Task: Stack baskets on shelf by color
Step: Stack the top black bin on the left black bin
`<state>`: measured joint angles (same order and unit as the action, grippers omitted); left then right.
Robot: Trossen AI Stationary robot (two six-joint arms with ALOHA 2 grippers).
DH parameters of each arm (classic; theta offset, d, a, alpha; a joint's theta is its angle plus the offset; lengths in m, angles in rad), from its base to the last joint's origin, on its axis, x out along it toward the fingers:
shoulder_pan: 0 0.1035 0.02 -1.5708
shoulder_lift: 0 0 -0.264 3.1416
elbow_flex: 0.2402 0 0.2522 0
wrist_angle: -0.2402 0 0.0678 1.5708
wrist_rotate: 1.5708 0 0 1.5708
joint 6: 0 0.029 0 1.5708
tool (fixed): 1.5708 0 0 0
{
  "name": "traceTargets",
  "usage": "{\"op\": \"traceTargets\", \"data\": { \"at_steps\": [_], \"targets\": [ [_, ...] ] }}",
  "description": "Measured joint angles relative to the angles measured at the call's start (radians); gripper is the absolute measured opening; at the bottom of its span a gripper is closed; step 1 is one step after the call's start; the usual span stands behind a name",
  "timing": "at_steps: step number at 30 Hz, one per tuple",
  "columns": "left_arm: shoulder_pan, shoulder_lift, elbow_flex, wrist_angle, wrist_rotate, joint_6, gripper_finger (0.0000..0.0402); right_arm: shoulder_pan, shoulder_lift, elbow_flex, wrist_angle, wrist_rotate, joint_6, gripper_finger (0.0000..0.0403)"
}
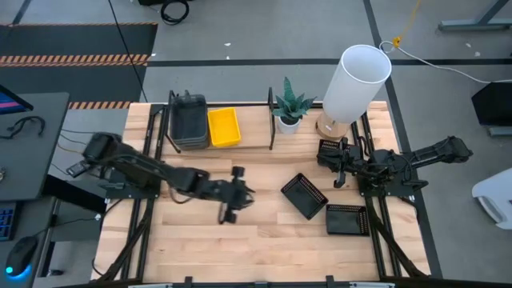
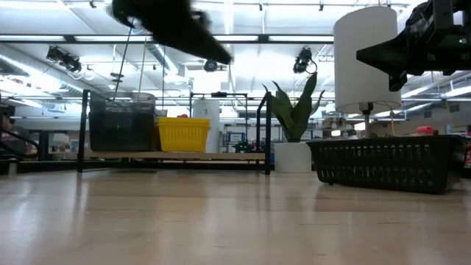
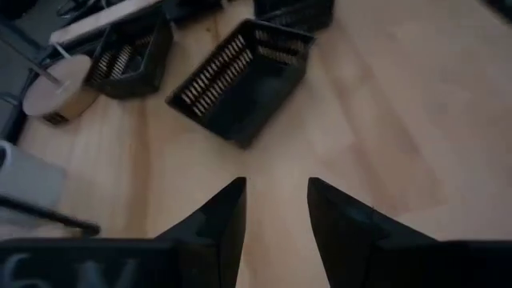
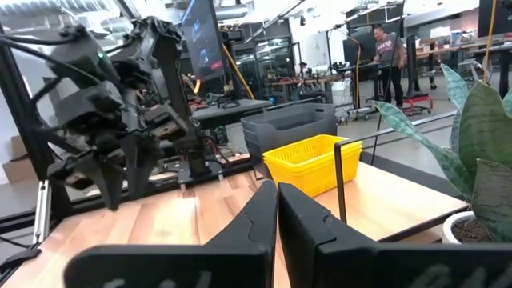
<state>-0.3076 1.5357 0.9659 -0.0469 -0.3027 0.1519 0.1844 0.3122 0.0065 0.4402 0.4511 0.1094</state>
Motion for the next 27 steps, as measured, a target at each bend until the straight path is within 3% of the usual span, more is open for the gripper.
{"op": "traceTargets", "data": {
  "at_steps": [9, 15, 20, 23, 27],
  "targets": [
    [-0.109, -0.29, -0.299, 0.119, -0.107, -0.193, 0.0133, 0.0, 0.0, 0.0, 0.009, 0.0, 0.0, 0.0019],
    [-0.207, -0.462, -0.423, 0.206, -0.259, -0.246, 0.0121, -0.003, 0.0, 0.0, 0.186, 0.008, -0.059, 0.0019],
    [-0.261, -0.598, -0.485, 0.222, -0.335, -0.267, 0.0117, -0.018, -0.001, 0.0, 0.355, 0.009, -0.209, 0.0019],
    [-0.278, -0.68, -0.521, 0.221, -0.355, -0.272, 0.0117, -0.029, 0.001, 0.011, 0.351, 0.026, -0.251, 0.0019],
    [-0.282, -0.8, -0.568, 0.223, -0.409, -0.258, 0.0116, -0.034, 0.003, 0.013, 0.227, 0.105, -0.178, 0.0019]
  ]
}}
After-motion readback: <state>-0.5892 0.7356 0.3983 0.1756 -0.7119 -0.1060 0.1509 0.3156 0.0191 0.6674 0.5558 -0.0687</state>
